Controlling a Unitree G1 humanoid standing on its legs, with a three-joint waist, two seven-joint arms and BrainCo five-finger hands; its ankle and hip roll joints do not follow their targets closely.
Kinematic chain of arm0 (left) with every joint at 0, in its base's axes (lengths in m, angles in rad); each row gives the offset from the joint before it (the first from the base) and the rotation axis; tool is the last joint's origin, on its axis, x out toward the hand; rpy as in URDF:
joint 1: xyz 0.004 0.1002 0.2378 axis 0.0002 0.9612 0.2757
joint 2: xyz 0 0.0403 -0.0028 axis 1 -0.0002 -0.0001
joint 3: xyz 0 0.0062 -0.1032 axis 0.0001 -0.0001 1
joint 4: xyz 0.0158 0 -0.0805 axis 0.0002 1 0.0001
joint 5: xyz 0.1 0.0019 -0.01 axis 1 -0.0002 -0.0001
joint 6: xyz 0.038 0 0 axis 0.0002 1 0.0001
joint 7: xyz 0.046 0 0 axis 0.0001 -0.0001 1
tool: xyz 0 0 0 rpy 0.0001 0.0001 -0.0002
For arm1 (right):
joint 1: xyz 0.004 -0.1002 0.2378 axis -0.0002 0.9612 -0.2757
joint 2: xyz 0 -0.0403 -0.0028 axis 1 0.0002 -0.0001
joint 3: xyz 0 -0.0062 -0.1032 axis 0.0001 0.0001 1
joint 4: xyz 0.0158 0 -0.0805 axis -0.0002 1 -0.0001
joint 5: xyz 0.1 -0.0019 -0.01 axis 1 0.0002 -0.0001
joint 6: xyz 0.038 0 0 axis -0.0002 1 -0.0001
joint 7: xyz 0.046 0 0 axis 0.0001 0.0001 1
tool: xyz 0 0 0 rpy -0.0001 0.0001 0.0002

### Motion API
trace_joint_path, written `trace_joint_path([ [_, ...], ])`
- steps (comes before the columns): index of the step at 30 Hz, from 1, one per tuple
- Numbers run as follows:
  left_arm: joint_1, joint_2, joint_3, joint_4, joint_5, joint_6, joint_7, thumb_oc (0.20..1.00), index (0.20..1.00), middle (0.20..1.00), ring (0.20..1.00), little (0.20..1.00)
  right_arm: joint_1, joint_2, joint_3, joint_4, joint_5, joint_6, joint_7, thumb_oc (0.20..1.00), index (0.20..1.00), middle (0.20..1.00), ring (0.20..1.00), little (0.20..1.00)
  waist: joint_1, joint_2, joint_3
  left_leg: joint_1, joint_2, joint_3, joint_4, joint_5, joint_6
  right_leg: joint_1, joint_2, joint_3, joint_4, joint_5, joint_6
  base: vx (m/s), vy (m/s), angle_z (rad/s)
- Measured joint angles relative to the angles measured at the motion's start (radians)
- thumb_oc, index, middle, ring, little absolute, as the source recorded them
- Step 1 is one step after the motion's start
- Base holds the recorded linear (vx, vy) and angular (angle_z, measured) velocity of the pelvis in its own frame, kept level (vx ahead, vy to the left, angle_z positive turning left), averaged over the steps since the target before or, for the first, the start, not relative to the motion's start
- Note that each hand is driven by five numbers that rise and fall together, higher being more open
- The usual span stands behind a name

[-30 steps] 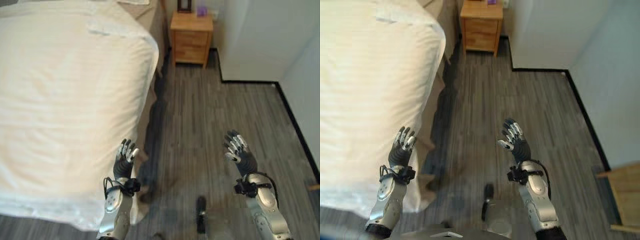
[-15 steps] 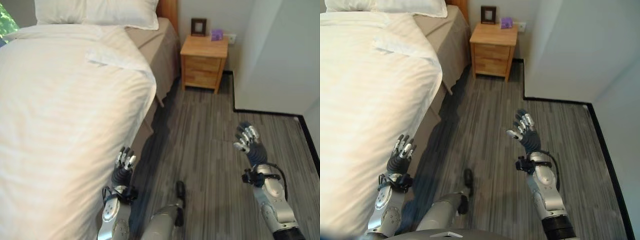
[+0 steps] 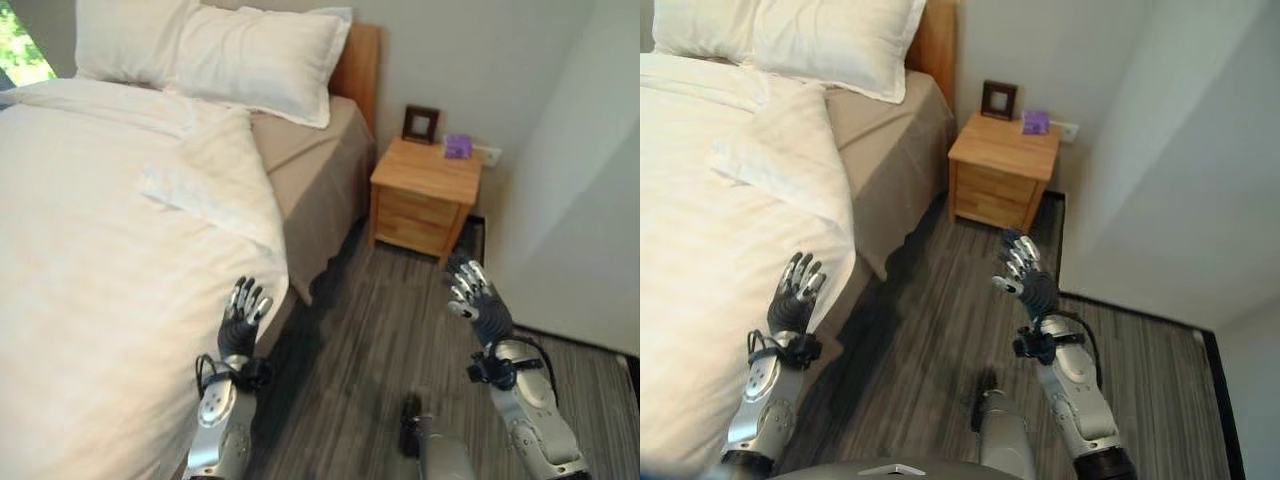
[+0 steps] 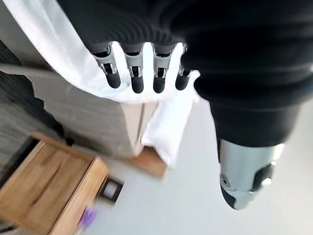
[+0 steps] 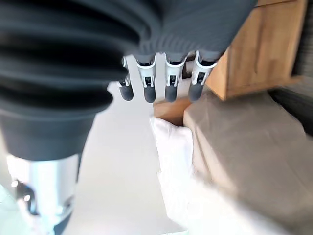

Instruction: Making the bed.

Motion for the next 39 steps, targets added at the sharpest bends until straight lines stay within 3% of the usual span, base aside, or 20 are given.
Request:
trace_joint_path([
  [2,0.001,-0.002,-0.012,0.003,0.006,0.006,-0.005,1.0,1.0,1.0,1.0,1.0,-0.027,0.0,-0.015,0.02,-0.012,0.005,-0.019,1.0,1.0,1.0,1.0,1.0,-0.006,-0.017,0.012,0.001,0.025,0.034,0.057,0.099,-0.105,0.027,0.006,-0.003,0.053,0.08,-0.081,0.62,-0.375,0.5],
  [3,0.036,-0.036,-0.002,0.009,0.003,0.01,-0.008,1.0,1.0,1.0,1.0,1.0,-0.072,-0.009,-0.007,0.042,-0.012,0.003,-0.022,1.0,1.0,1.0,1.0,1.0,-0.013,-0.017,0.022,-0.025,0.043,0.017,0.242,0.221,-0.134,0.066,0.003,-0.042,0.193,-0.007,-0.222,0.67,-0.595,0.38],
  [5,0.047,-0.056,-0.002,0.008,-0.006,0.01,-0.01,1.0,1.0,1.0,1.0,1.0,-0.087,-0.02,0.001,0.043,-0.006,-0.007,-0.028,1.0,1.0,1.0,1.0,1.0,-0.005,-0.036,0.028,-0.152,0.044,0.001,0.553,0.429,-0.121,0.168,0.013,-0.062,0.187,-0.095,-0.25,0.46,-0.528,0.35],
  [6,0.035,-0.058,-0.002,0.002,-0.014,0.01,-0.01,1.0,1.0,1.0,1.0,1.0,-0.093,-0.022,0.002,0.042,0.012,-0.02,-0.03,1.0,1.0,1.0,1.0,1.0,0.006,-0.046,0.028,-0.265,0.056,0.003,0.719,0.636,-0.092,0.211,0.024,-0.077,0.158,-0.123,-0.259,0.46,-0.477,0.13],
  [7,0.024,-0.056,0.002,-0.033,-0.05,0.005,-0.013,1.0,1.0,1.0,1.0,1.0,-0.117,-0.013,-0.008,0.034,0.028,-0.028,-0.034,1.0,1.0,1.0,1.0,1.0,0.046,-0.052,0.037,-0.451,0.076,0.038,0.997,0.641,-0.093,0.255,0.044,-0.077,0.122,-0.136,-0.276,0.3,-0.292,-0.09],
  [9,0.023,-0.049,0.018,-0.026,-0.062,0.009,-0.019,1.0,1.0,1.0,1.0,1.0,-0.127,-0.021,0.005,0.027,0.013,-0.036,-0.052,1.0,1.0,1.0,1.0,1.0,0.07,-0.098,0.055,-0.586,0.055,0.108,1.058,0.475,-0.058,0.357,0.043,-0.09,0.046,-0.152,-0.286,0.35,-0.241,-0.01],
  [11,0.04,-0.039,0.024,-0.028,-0.078,0.008,-0.019,1.0,1.0,1.0,1.0,1.0,-0.127,-0.028,-0.011,0.034,0.008,-0.036,-0.068,1.0,1.0,1.0,1.0,1.0,0.092,-0.121,0.068,-0.663,0.05,0.172,1.02,0.404,-0.056,0.445,0.045,-0.104,-0.01,-0.152,-0.287,0.48,-0.146,0.11],
  [12,0.058,-0.037,0.05,-0.035,-0.09,0.008,-0.022,1.0,1.0,1.0,1.0,1.0,-0.15,-0.022,-0.047,0.027,0.01,-0.041,-0.103,1.0,1.0,1.0,1.0,1.0,0.13,-0.129,0.067,-0.746,0.049,0.269,0.907,0.339,-0.058,0.522,0.051,-0.137,-0.099,-0.18,-0.249,0.55,-0.103,-0.07],
  [15,0.078,-0.037,0.075,-0.037,-0.09,0.006,-0.029,1.0,1.0,1.0,1.0,1.0,-0.177,-0.05,-0.08,0.022,0.006,-0.058,-0.114,1.0,1.0,1.0,1.0,1.0,0.137,-0.084,0.072,-0.77,0.035,0.385,0.593,0.338,-0.046,0.627,0.1,-0.181,-0.175,-0.208,-0.187,0.6,-0.044,0.21],
  [18,0.097,-0.055,0.163,-0.044,-0.091,-0.021,-0.021,1.0,1.0,1.0,1.0,1.0,-0.175,-0.073,-0.073,0.02,-0.034,-0.066,-0.125,1.0,1.0,1.0,1.0,1.0,0.123,-0.075,0.039,-0.654,-0.082,0.616,0.269,0.298,0.008,0.732,0.112,-0.236,-0.177,-0.296,-0.074,0.56,0.024,0.45],
  [19,0.108,-0.061,0.168,-0.054,-0.09,-0.031,-0.006,1.0,1.0,1.0,1.0,1.0,-0.145,-0.082,-0.069,0.01,-0.032,-0.066,-0.127,1.0,1.0,1.0,1.0,1.0,0.131,0.0,-0.01,-0.555,-0.066,0.678,0.188,0.269,0.068,0.74,0.169,-0.22,-0.073,-0.317,-0.09,0.45,0.241,0.54],
  [20,0.096,-0.041,0.186,-0.056,-0.086,-0.032,0.001,1.0,1.0,1.0,1.0,1.0,-0.139,-0.047,-0.061,0.022,-0.03,-0.064,-0.125,1.0,1.0,1.0,1.0,1.0,0.13,-0.024,-0.02,-0.524,-0.117,0.656,0.152,0.282,0.223,0.714,0.149,-0.212,0.057,-0.341,-0.079,0.57,0.318,0.47],
  [22,0.088,-0.031,0.206,-0.065,-0.085,-0.041,0.016,1.0,1.0,1.0,1.0,1.0,-0.126,-0.033,-0.039,0.023,-0.033,-0.06,-0.117,1.0,1.0,1.0,1.0,1.0,0.118,-0.065,-0.038,-0.452,-0.175,0.618,0.062,0.273,0.209,0.567,0.05,-0.243,0.437,-0.293,-0.05,0.21,0.126,0.75],
  [23,0.058,-0.012,0.196,-0.064,-0.08,-0.053,0.038,1.0,1.0,1.0,1.0,1.0,-0.105,-0.028,-0.054,-0.008,-0.067,-0.06,-0.101,1.0,1.0,1.0,1.0,1.0,0.082,-0.104,-0.044,-0.397,-0.223,0.539,0.033,0.31,0.217,0.411,-0.093,-0.234,0.808,-0.22,0.009,0.17,-0.067,1.3],
  [26,-0.028,-0.01,0.172,-0.061,-0.078,-0.057,0.061,1.0,1.0,1.0,1.0,1.0,-0.11,-0.004,-0.073,-0.006,-0.071,-0.071,-0.099,1.0,1.0,1.0,1.0,1.0,0.071,-0.084,-0.014,-0.355,-0.232,0.43,0.058,0.241,0.202,0.152,-0.141,-0.091,0.973,-0.204,0.026,0.22,-0.143,1.01],
  [28,-0.123,-0.004,0.123,-0.069,-0.059,-0.056,0.067,1.0,1.0,1.0,1.0,1.0,-0.048,-0.028,-0.108,0.0,-0.07,-0.054,-0.098,1.0,1.0,1.0,1.0,1.0,0.014,-0.032,0.034,-0.262,-0.216,0.289,0.032,0.248,0.167,0.073,-0.112,-0.01,0.733,-0.25,-0.017,0.3,-0.251,2.17],
  [31,-0.137,0.004,0.112,-0.104,-0.048,-0.083,0.061,1.0,1.0,1.0,1.0,1.0,0.038,-0.028,-0.175,-0.002,-0.069,-0.06,-0.092,1.0,1.0,1.0,1.0,1.0,0.001,-0.048,0.027,-0.205,-0.227,0.159,0.026,0.21,0.126,0.067,-0.074,0.204,0.389,-0.221,-0.027,0.19,-0.175,1.77],
  [33,-0.101,0.031,0.115,-0.101,-0.043,-0.089,0.06,1.0,1.0,1.0,1.0,1.0,0.052,-0.023,-0.203,0.016,-0.068,-0.06,-0.098,1.0,1.0,1.0,1.0,1.0,-0.01,-0.081,0.02,-0.176,-0.223,0.083,0.026,0.189,0.1,0.095,-0.032,0.333,0.156,-0.086,-0.016,0.23,-0.184,1.47],
  [36,-0.082,0.109,0.079,-0.103,0.022,-0.084,0.05,1.0,1.0,1.0,1.0,1.0,0.039,-0.028,-0.256,0.042,-0.067,-0.063,-0.102,1.0,1.0,1.0,1.0,1.0,-0.005,-0.139,-0.002,-0.146,-0.228,-0.008,0.029,0.153,0.043,0.158,-0.022,0.347,0.012,0.045,-0.014,0.1,-0.14,1.03],
  [39,-0.047,0.133,0.105,-0.177,0.048,-0.067,0.002,1.0,1.0,1.0,1.0,1.0,-0.05,-0.035,-0.265,0.072,-0.056,-0.068,-0.097,1.0,1.0,1.0,1.0,1.0,0.015,-0.102,-0.005,-0.165,-0.14,0.03,0.048,0.136,-0.005,0.227,0.045,0.271,-0.101,0.087,-0.079,0.07,-0.132,0.33],
])
